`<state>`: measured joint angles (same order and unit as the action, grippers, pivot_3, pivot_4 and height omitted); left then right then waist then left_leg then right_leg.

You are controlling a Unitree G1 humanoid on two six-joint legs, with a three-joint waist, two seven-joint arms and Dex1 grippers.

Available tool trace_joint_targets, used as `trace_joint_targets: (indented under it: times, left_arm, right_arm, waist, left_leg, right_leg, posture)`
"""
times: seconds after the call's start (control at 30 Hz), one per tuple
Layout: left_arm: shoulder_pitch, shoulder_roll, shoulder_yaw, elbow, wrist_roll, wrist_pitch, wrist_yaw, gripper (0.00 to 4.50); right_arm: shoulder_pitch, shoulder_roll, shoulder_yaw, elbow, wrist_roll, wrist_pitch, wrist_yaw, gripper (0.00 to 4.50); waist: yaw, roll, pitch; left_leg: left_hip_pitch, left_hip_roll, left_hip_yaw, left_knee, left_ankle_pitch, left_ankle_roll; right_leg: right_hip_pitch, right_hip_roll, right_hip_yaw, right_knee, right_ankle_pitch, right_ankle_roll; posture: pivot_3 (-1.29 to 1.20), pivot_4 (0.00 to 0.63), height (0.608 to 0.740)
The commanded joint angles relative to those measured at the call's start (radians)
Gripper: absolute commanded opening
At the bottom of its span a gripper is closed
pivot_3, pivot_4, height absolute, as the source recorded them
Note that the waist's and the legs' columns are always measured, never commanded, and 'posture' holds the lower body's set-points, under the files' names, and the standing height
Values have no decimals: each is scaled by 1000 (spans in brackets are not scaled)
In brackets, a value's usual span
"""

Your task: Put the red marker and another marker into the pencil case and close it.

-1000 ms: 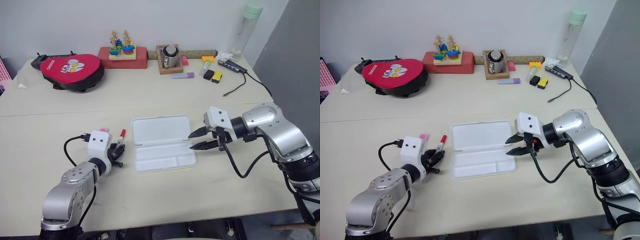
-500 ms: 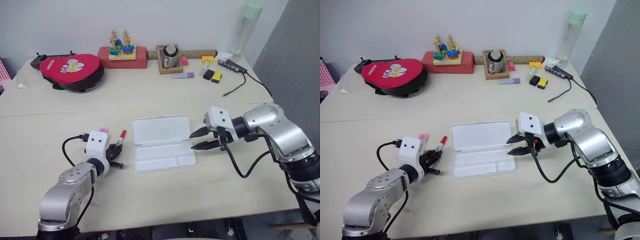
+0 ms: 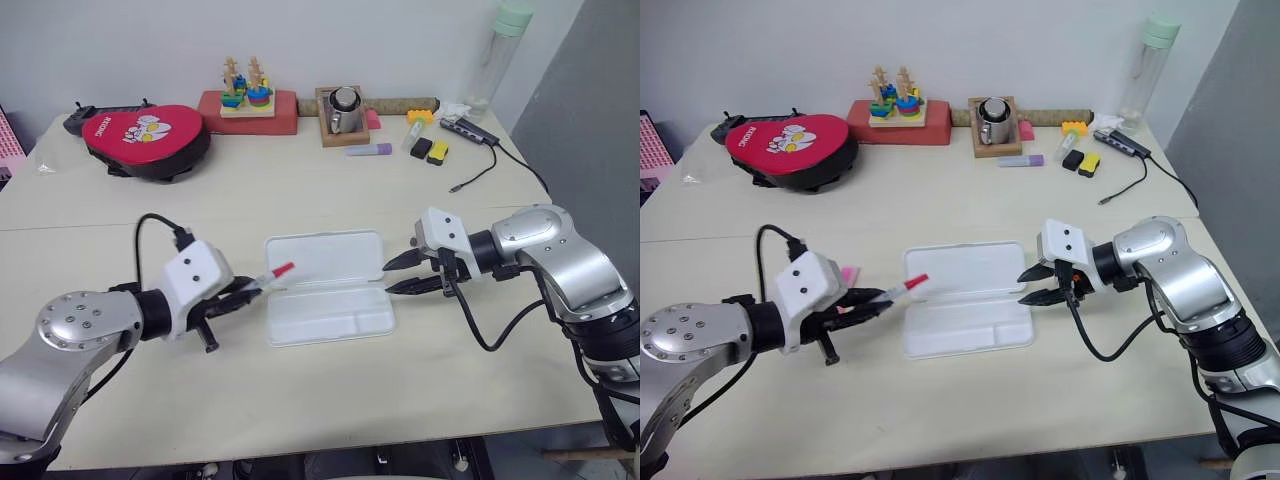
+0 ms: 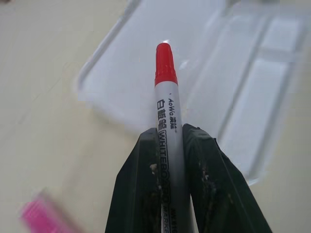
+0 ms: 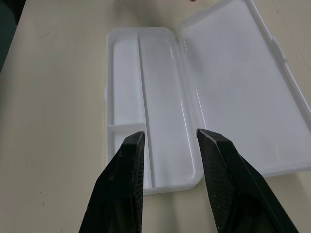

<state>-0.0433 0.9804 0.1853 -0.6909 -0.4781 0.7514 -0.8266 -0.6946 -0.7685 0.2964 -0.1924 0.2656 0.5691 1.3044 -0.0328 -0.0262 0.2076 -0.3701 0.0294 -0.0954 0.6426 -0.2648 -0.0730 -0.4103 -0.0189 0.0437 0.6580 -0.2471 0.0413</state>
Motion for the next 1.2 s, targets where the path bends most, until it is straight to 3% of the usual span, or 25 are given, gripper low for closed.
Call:
trace_joint_targets:
  times: [0.03,0.23,0.4,0.67,0.73,0.77,0.8,1.0,1.2]
  left_arm:
    - [-71,-10,-89,-10,-1,-53,-42,416]
    - [-167,-14,-283,134,158,-237,-110,416]
    - [-281,-77,-412,268,264,-362,-156,416]
    - [-375,-174,-476,400,331,-434,-189,416]
    - [-377,-184,-475,422,344,-463,-195,1124]
    - [-376,-190,-473,429,351,-472,-194,1161]
    - [-374,-198,-469,433,345,-479,-198,1533]
    - [-350,-219,-433,401,327,-465,-179,2619]
    - [-290,-205,-273,288,192,-313,-149,3856]
  right_arm:
    - [-8,-21,-29,-16,0,-17,-1,1753]
    - [0,-33,-38,-20,2,-10,-7,1753]
    - [6,-38,-38,-32,5,2,-17,1753]
    - [11,-40,-41,-51,11,18,-33,1753]
    - [14,-43,-42,-56,13,21,-37,1753]
    - [16,-44,-43,-58,14,23,-38,1753]
    - [16,-44,-43,-60,15,26,-40,1753]
    - [16,-48,-43,-63,20,32,-44,1753]
    - [0,-29,-47,-31,5,25,-78,1753]
  waist:
    - [0,0,0]
    - [0,0,0]
    - [1,0,0]
    - [0,0,0]
    - [0,0,0]
    - [0,0,0]
    - [0,0,0]
    - [1,0,0]
    - [-1,0,0]
  left_leg:
    - [0,0,0,0,0,0]
    - [-1,0,0,1,0,0]
    - [-1,0,0,1,0,0]
    - [-9,0,-1,3,0,0]
    - [-11,0,-1,3,0,0]
    - [-11,0,-1,3,0,0]
    - [-11,0,-1,3,0,0]
    - [-11,0,-1,3,0,0]
    - [-11,0,-2,3,0,0]
  right_leg:
    - [0,0,0,0,0,0]
    - [0,0,0,0,0,0]
    - [-1,1,0,0,0,0]
    - [-8,1,0,3,1,0]
    - [-11,1,0,4,3,-3]
    - [-11,1,0,4,3,-3]
    - [-11,1,-1,5,3,-3]
    - [-11,1,0,5,3,-3]
    - [-11,1,-1,5,3,-3]
  posture:
    - [0,150,740]
    - [0,150,740]
    - [0,150,740]
    - [0,150,740]
    - [0,150,740]
    - [0,150,740]
    - [0,150,740]
    - [0,150,740]
    - [0,150,740]
